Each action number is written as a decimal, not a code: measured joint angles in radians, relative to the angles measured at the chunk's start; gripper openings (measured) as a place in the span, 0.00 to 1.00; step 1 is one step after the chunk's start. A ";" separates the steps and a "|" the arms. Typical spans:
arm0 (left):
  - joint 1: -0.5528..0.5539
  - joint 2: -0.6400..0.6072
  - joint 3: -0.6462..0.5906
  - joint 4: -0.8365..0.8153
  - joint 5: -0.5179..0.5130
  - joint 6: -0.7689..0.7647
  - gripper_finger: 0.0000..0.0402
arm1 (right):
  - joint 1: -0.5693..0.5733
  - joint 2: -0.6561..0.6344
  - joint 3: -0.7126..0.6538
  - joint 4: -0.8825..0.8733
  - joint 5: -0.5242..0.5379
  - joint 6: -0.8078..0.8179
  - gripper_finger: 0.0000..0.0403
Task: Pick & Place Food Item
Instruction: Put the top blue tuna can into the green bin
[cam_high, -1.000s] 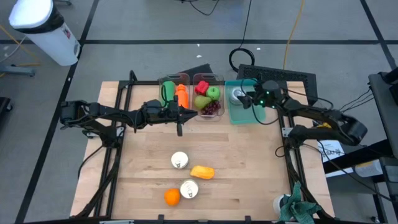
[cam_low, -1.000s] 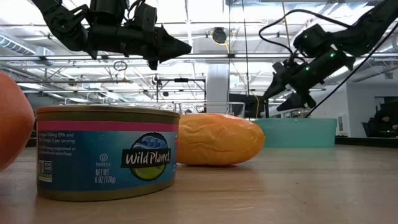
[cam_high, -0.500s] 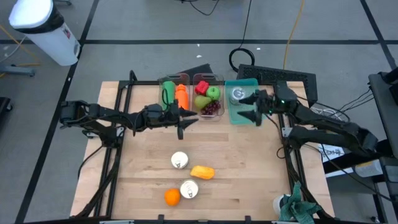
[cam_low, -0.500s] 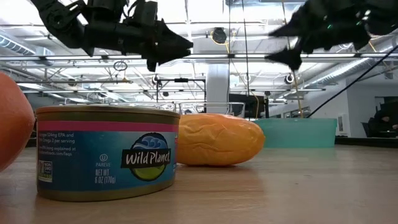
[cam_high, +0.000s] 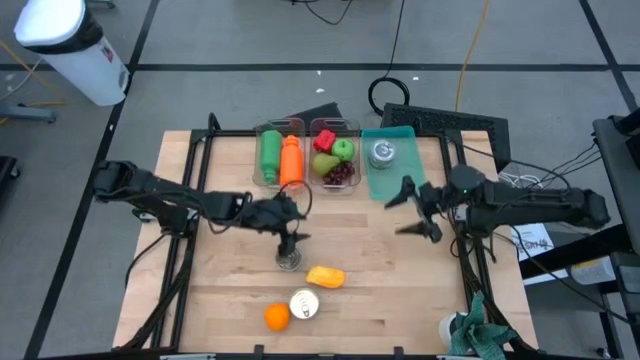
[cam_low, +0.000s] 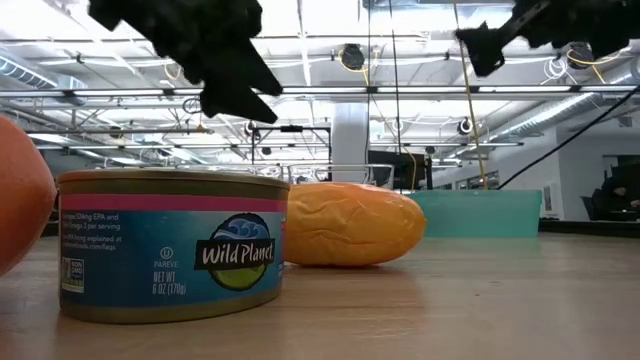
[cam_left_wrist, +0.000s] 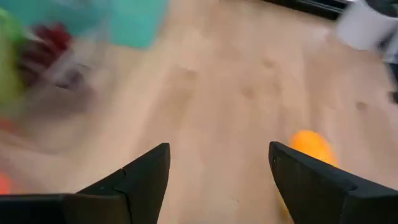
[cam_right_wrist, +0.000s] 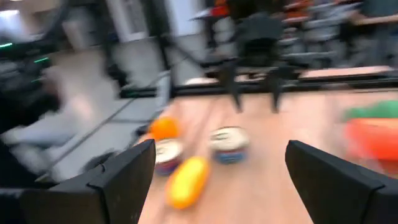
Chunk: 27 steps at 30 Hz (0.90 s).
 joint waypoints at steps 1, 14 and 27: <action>-0.026 0.001 0.000 0.001 0.000 -0.025 0.71 | 0.031 0.008 0.000 0.008 -0.011 -0.003 0.85; -0.336 0.069 0.000 0.005 -0.181 -0.396 0.71 | 0.163 0.041 0.000 0.027 -0.021 -0.082 0.85; -0.320 0.278 0.002 0.008 -0.144 -0.542 0.71 | 0.164 0.049 0.000 0.029 -0.019 -0.050 0.85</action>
